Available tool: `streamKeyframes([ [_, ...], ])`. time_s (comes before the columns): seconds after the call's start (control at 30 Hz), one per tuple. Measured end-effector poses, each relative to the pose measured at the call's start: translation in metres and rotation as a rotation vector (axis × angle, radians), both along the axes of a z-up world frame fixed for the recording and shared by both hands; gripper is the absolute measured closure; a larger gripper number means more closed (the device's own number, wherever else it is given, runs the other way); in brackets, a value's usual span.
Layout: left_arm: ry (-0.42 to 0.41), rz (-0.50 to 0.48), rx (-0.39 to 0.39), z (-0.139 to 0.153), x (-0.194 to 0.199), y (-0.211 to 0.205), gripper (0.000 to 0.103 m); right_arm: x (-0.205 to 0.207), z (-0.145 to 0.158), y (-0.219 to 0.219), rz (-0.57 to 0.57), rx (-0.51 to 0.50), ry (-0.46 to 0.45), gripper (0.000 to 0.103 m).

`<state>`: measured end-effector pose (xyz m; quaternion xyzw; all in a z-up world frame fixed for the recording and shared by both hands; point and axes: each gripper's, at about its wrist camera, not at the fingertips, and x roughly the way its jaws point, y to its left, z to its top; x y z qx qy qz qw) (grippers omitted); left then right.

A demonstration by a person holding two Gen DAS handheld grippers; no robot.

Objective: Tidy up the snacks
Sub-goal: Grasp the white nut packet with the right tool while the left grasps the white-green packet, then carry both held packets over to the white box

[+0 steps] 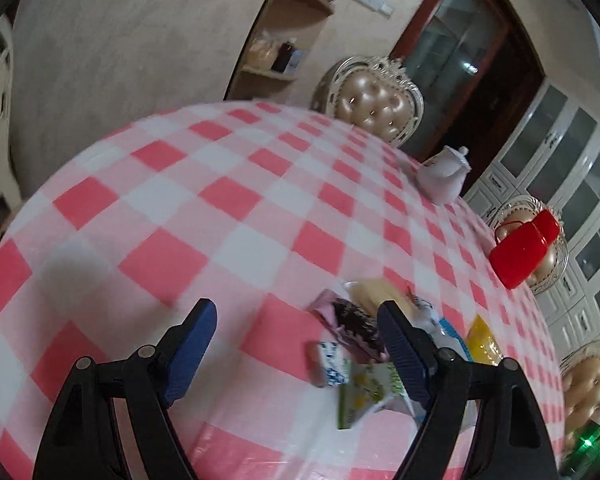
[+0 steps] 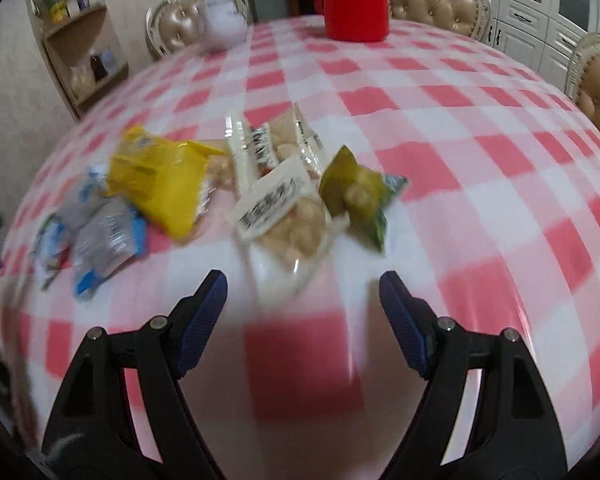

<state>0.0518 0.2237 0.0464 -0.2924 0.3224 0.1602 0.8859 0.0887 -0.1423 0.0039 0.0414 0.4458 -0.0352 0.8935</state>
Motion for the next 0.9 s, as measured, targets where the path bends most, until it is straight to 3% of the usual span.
streamKeyframes([
  [0.13,0.019,-0.023,-0.049,-0.004,0.001,-0.001,0.020,0.029,-0.001,0.001,-0.020,-0.022,0.009,0.021],
  [0.2,0.031,-0.091,-0.047,-0.006,0.010,-0.017,0.020,0.038,-0.003,0.010,-0.010,-0.072,0.013,0.024],
  [0.23,0.035,-0.121,-0.042,-0.005,0.012,-0.024,0.020,0.037,-0.003,0.017,0.008,-0.105,0.011,0.039],
  [0.33,0.074,-0.259,0.033,-0.006,0.024,-0.056,0.020,0.022,0.001,0.023,0.020,-0.117,-0.026,0.054],
  [0.4,0.088,-0.322,0.137,-0.004,0.027,-0.082,0.020,0.004,0.006,0.025,0.023,-0.126,-0.051,0.055],
  [0.6,0.089,-0.408,0.472,-0.011,0.033,-0.133,0.020,-0.048,0.021,0.021,0.062,0.035,-0.103,0.054],
  [0.67,0.141,-0.463,0.507,-0.021,0.041,-0.139,0.039,-0.064,0.022,0.019,0.073,0.097,-0.120,0.054],
  [0.7,0.142,-0.495,0.475,-0.023,0.043,-0.137,0.069,-0.070,0.022,0.019,0.074,0.121,-0.128,0.054],
  [0.77,0.122,-0.517,0.397,-0.023,0.038,-0.129,0.071,-0.077,0.022,0.018,0.070,0.151,-0.138,0.054],
  [0.9,0.057,-0.558,0.367,-0.010,0.017,-0.128,0.072,-0.097,0.022,0.017,0.074,0.202,-0.153,0.054],
])
